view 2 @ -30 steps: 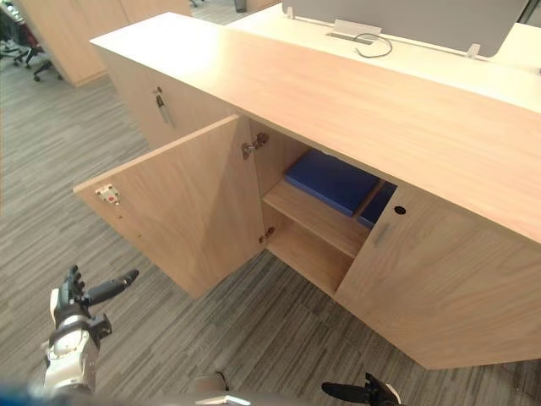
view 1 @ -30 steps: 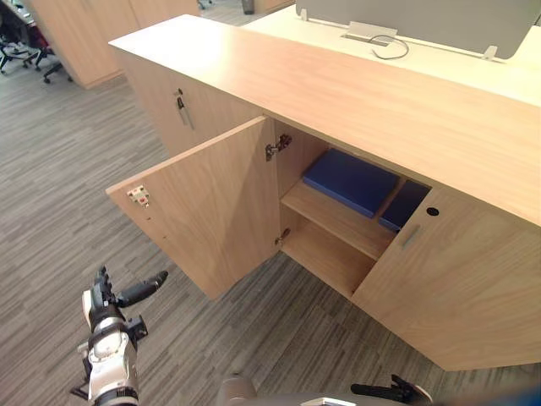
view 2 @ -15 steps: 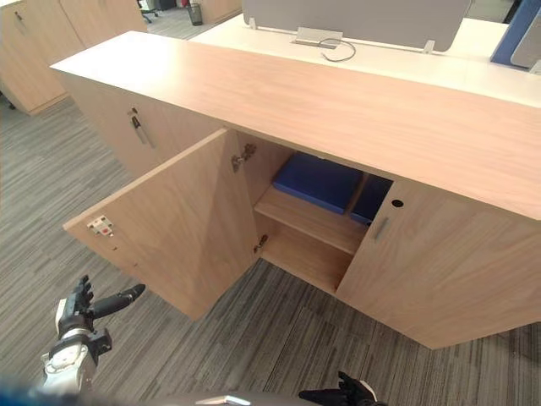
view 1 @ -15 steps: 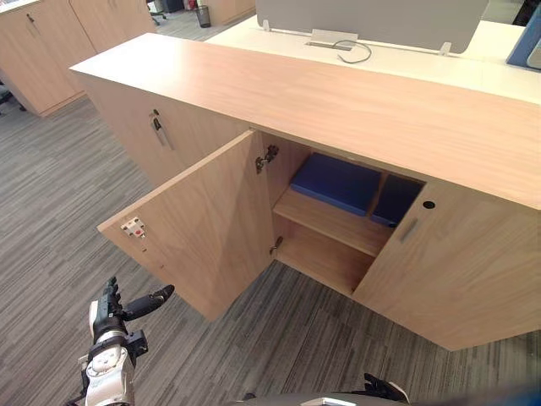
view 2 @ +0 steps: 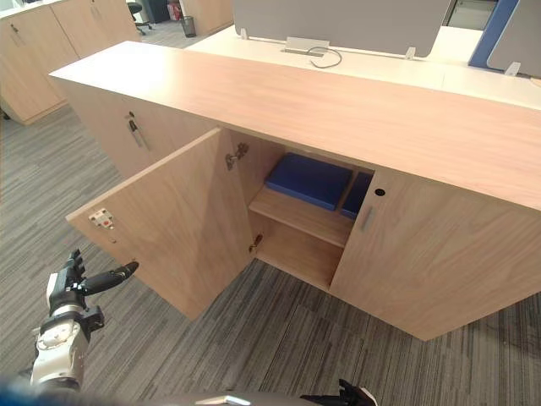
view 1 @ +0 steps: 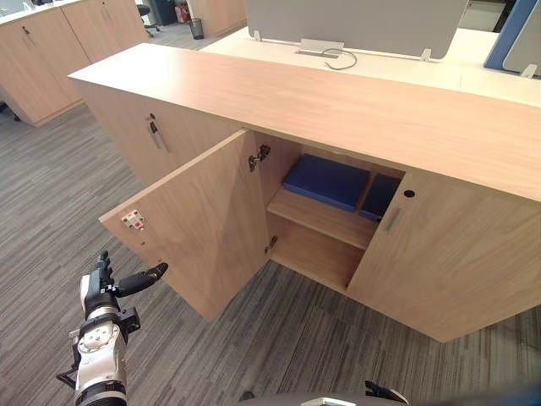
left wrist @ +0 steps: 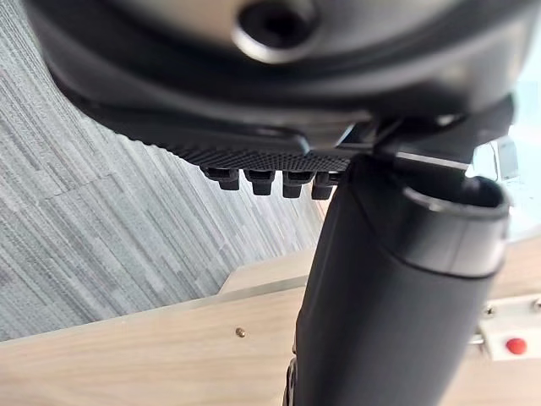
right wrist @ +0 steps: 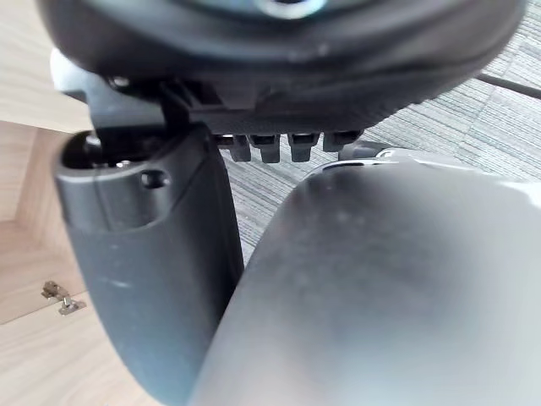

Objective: Walk over to the cabinet, pick up the folder, carry it to the office cabinet, place the folder inside the office cabinet, then close the office cabinet door

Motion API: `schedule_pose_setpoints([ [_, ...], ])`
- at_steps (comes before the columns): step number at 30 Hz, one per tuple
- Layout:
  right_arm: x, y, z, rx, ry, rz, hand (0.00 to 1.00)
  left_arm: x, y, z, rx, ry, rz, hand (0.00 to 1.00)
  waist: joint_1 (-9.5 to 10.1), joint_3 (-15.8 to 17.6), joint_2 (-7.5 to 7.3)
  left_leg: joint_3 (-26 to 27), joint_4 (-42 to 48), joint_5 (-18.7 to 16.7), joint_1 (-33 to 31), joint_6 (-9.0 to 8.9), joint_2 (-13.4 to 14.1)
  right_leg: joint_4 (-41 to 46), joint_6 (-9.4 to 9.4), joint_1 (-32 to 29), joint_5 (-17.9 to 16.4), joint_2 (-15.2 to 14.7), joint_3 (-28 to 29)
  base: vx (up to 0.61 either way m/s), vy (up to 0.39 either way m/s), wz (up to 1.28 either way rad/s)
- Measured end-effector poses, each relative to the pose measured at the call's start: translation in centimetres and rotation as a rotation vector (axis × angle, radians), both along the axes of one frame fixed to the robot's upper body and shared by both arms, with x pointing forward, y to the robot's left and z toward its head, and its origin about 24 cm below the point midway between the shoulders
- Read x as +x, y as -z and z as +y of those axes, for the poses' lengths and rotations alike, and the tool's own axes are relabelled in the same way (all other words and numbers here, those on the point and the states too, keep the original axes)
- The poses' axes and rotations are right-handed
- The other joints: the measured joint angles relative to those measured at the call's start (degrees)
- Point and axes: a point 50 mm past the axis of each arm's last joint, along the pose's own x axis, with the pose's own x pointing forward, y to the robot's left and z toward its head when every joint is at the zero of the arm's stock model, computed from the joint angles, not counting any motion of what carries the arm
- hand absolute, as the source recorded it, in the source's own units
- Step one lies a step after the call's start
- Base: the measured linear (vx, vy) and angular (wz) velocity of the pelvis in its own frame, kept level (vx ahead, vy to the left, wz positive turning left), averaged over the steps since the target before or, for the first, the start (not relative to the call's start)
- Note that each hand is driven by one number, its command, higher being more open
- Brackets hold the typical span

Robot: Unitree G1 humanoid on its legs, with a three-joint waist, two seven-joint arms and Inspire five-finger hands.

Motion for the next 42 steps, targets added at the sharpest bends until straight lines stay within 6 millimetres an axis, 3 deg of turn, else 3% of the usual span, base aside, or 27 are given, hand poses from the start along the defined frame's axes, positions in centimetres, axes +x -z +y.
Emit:
schedule_pose_setpoints([
  [6,-0.4,0.1,0.4,0.016,0.04,0.002,1.0,-1.3,-1.2,4.8,0.016,-0.19,0.002,1.0,0.02,-0.58,-1.03,2.48,0.01,-0.02,0.15,-0.18,0.48,-1.0,-0.28,-0.89,1.06,0.96,2.1,0.01,-0.005,-0.18],
  [13,-1.0,0.2,0.4,0.029,0.082,0.004,1.0,-0.4,-2.1,6.2,0.029,-0.217,0.011,1.0,-0.02,-0.54,-1.04,3.92,0.03,-0.02,1.18,-0.2,0.34,-1.65,-0.4,-0.56,2.21,0.86,2.86,0.01,0.009,-0.12],
  [21,-1.1,0.2,0.5,0.042,0.115,-0.001,1.0,4.1,-4.1,4.2,0.095,-0.058,-0.016,1.0,-0.13,0.03,-1.4,3.26,0.0,0.0,1.26,-0.12,0.06,-0.47,-0.45,-0.94,2.2,0.42,2.44,-0.05,0.012,0.01],
  [25,-0.8,0.1,0.5,0.042,0.111,-0.013,1.0,6.1,-5.0,2.2,0.142,0.075,-0.031,1.0,-0.36,0.47,-2.06,3.38,0.01,0.05,1.62,-0.09,0.07,-0.09,-0.44,-0.93,2.21,0.43,2.27,-0.01,0.002,0.0],
  [32,-0.7,0.0,0.2,0.035,0.108,-0.017,1.0,6.3,-4.9,1.9,0.166,0.138,0.0,1.0,0.24,1.02,-2.07,4.14,0.02,0.05,2.54,-0.12,0.41,1.3,-0.33,-0.93,2.7,0.32,-1.22,0.01,0.003,-0.02],
  [36,-0.7,0.0,0.1,0.033,0.102,-0.012,1.0,6.3,-5.4,2.2,0.221,0.266,0.07,1.0,0.81,1.27,-2.33,4.53,0.02,-0.06,2.84,-0.16,0.42,1.6,-0.67,-1.03,3.73,-0.29,-4.05,-0.03,0.02,-0.05],
  [42,-0.6,0.0,-0.1,0.035,0.09,-0.003,1.0,5.1,-3.5,1.0,0.224,0.487,0.2,1.0,1.11,1.43,-2.15,4.84,0.0,-0.5,3.27,-0.24,-0.35,1.83,-0.83,-0.88,4.22,-2.03,-7.82,-0.04,0.035,-0.02],
])
